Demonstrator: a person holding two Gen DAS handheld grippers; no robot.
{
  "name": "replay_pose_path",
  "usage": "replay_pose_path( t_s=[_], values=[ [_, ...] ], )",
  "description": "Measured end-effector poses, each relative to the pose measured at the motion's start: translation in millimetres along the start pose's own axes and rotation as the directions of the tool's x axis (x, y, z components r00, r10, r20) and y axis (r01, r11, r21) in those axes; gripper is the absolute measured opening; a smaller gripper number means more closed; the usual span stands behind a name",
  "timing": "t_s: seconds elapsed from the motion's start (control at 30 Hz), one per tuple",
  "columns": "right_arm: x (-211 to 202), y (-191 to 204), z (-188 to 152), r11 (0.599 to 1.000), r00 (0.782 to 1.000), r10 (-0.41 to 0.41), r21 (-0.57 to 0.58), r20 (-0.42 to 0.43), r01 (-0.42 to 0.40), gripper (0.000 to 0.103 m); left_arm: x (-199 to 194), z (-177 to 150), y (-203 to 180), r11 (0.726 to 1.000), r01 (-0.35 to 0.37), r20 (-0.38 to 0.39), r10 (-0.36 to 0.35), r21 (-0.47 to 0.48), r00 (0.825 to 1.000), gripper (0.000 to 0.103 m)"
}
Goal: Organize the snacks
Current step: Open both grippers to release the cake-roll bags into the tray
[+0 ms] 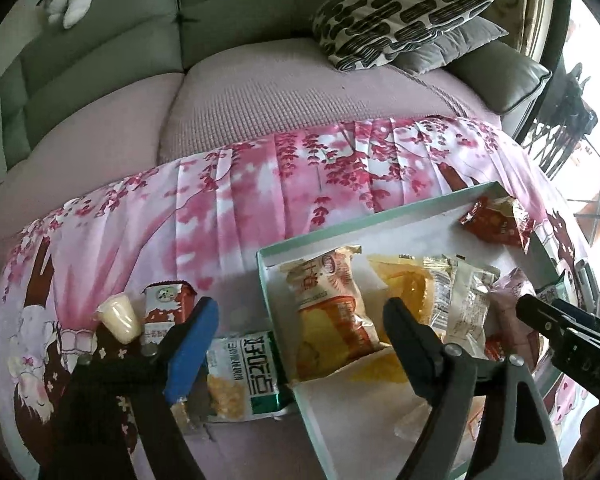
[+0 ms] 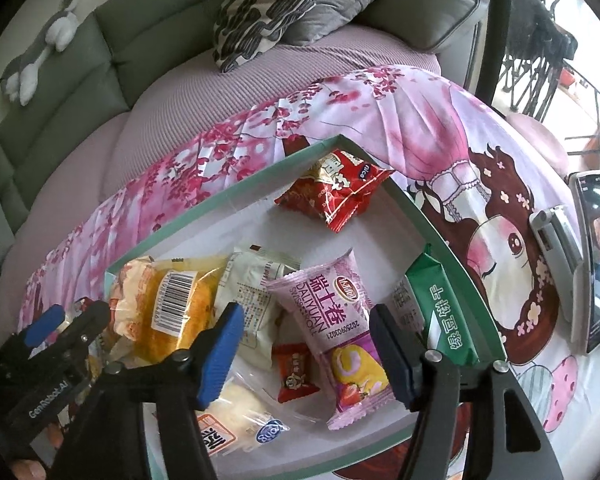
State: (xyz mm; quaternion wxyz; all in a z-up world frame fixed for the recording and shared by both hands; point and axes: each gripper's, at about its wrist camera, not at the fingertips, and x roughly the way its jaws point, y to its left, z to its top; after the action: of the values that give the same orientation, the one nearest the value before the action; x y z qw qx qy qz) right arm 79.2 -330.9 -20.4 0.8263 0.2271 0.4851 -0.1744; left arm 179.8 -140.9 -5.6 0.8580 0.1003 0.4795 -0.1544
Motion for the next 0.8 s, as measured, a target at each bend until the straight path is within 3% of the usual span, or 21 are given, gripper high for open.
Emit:
replay_pose_path(
  t_s=[0.13,0.33,0.47,0.57,0.8],
  values=[
    [3,1,-1,1.000,1.000,-0.009,-0.015,-0.015,0.009,0.083,1,-2,1,1.000,-0.012,0.001,0.012,-0.005,1.000,0.089],
    [5,2,-1,0.999,1.000,-0.013,-0.030,-0.021,0.013,0.083,3,-3,1,1.000,-0.026,-0.008,0.026,-0.001,1.000,0.091],
    [6,2,-1,0.999,1.000,-0.015,-0.031,-0.021,0.014,0.084,3,-3,3,0.999,-0.034,-0.005,0.034,-0.014,0.999,0.099],
    [7,2,-1,0.999,1.000,-0.024,-0.031,-0.016,0.024,0.103,1,-4,6,0.999,-0.033,-0.004,0.033,-0.028,0.999,0.099],
    [5,3,-1,0.999,0.999,-0.028,-0.036,-0.017,0.028,0.103,2,-7,14,0.997,-0.035,-0.010,0.034,-0.067,0.999,0.099]
  ],
)
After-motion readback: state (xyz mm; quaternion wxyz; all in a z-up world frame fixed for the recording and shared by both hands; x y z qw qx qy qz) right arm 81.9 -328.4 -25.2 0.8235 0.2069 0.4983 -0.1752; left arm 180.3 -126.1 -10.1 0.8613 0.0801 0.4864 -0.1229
